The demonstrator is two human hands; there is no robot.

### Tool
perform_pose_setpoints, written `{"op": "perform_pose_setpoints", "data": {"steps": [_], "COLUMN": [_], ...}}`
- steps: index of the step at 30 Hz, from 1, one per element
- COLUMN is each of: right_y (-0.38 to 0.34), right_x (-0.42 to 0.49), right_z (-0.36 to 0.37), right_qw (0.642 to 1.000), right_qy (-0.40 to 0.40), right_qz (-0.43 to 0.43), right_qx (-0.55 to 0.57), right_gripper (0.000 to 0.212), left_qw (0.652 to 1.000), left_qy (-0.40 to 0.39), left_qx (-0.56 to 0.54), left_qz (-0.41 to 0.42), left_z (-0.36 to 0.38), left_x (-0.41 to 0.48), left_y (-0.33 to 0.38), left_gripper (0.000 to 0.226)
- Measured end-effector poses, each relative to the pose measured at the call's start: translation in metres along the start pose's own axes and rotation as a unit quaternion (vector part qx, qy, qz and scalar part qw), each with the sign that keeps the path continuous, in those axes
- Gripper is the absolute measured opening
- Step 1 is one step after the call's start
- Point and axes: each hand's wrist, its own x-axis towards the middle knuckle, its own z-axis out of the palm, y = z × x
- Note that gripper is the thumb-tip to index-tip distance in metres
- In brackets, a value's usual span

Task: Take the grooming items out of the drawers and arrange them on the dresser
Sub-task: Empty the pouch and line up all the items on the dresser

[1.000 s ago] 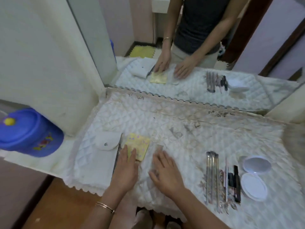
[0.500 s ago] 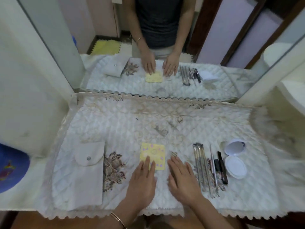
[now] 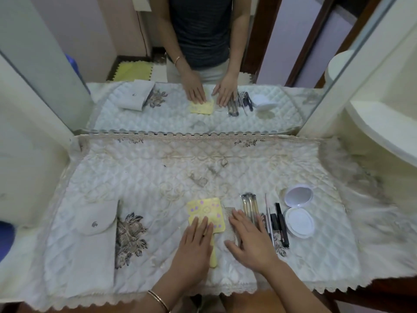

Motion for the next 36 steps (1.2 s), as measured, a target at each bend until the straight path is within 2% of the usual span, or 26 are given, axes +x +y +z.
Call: {"op": "perform_pose_setpoints", "data": {"steps": [3, 6, 9, 13, 17, 19, 21, 23, 25, 27, 32, 34, 36], "right_y": [0.003, 0.005, 0.010, 0.000, -0.029, -0.051, -0.074, -0.095, -0.110, -0.115, -0.118, -0.118, -0.116], "right_x": [-0.002, -0.002, 0.000, 0.001, 0.011, 0.020, 0.028, 0.033, 0.035, 0.036, 0.023, 0.018, 0.013], "right_z": [-0.002, -0.004, -0.001, 0.002, 0.005, 0.006, 0.008, 0.007, 0.007, 0.009, 0.016, 0.017, 0.018], "right_qw": [1.000, 0.999, 0.998, 0.994, 0.986, 0.985, 0.985, 0.987, 0.990, 0.995, 0.994, 0.991, 0.989], "right_qy": [-0.007, 0.004, 0.041, 0.092, 0.138, 0.141, 0.137, 0.126, 0.098, 0.066, 0.060, 0.080, 0.092], "right_qz": [-0.010, -0.034, -0.044, -0.050, -0.068, -0.082, -0.082, -0.066, -0.055, -0.032, 0.015, 0.034, 0.051], "right_qx": [0.015, 0.005, -0.001, 0.025, 0.069, 0.061, 0.062, 0.075, 0.080, 0.072, 0.093, 0.105, 0.107], "right_gripper": [0.058, 0.058, 0.061, 0.061, 0.055, 0.053, 0.057, 0.069, 0.073, 0.065, 0.070, 0.077, 0.075], "left_qw": [1.000, 0.998, 0.997, 0.997, 0.984, 0.973, 0.951, 0.927, 0.929, 0.939, 0.949, 0.958, 0.958], "left_qy": [0.023, 0.052, 0.072, 0.076, 0.145, 0.161, 0.148, 0.090, 0.037, 0.013, -0.019, -0.037, -0.056], "left_qx": [0.009, 0.021, 0.016, -0.033, -0.067, -0.070, -0.100, -0.168, -0.193, -0.197, -0.230, -0.216, -0.224], "left_qz": [0.001, 0.005, 0.021, 0.002, -0.072, -0.152, -0.254, -0.323, -0.315, -0.281, -0.215, -0.185, -0.170], "left_z": [-0.002, 0.003, 0.007, -0.007, -0.029, -0.042, -0.051, -0.053, -0.050, -0.048, -0.042, -0.041, -0.043], "left_x": [-0.001, -0.001, 0.000, -0.005, -0.022, -0.039, -0.062, -0.080, -0.090, -0.090, -0.067, -0.052, -0.038], "left_y": [0.001, 0.001, -0.003, -0.011, -0.053, -0.089, -0.124, -0.151, -0.166, -0.169, -0.143, -0.124, -0.105], "left_gripper": [0.045, 0.055, 0.057, 0.046, 0.046, 0.049, 0.058, 0.081, 0.108, 0.117, 0.106, 0.096, 0.081]}}
